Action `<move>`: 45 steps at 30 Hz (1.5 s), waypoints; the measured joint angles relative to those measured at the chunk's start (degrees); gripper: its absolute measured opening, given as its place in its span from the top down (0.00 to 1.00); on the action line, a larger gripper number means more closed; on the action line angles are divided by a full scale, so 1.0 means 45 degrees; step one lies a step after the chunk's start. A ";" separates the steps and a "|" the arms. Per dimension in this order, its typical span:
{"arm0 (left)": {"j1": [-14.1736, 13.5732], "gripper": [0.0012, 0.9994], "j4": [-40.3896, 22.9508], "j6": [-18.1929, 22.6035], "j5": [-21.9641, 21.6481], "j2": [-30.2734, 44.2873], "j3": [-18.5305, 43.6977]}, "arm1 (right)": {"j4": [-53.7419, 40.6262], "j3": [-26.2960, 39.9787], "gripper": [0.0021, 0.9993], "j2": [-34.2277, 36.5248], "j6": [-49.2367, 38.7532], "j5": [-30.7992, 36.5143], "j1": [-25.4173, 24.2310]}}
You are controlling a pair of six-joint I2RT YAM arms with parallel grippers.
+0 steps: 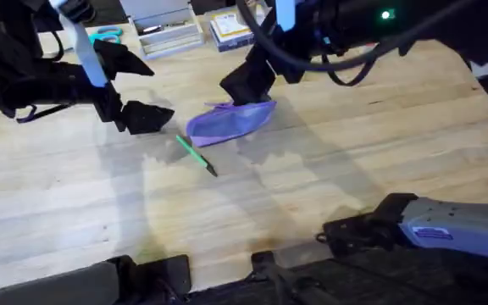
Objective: Unzip the bag, pick up the pens from the table one at a time and place them inside, then zip the bag closed.
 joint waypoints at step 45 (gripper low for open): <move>0.0000 0.01 0.0168 0.0000 0.0000 0.0000 0.0000 | -0.1311 0.0000 0.00 0.1146 -1.0885 0.1588 0.0083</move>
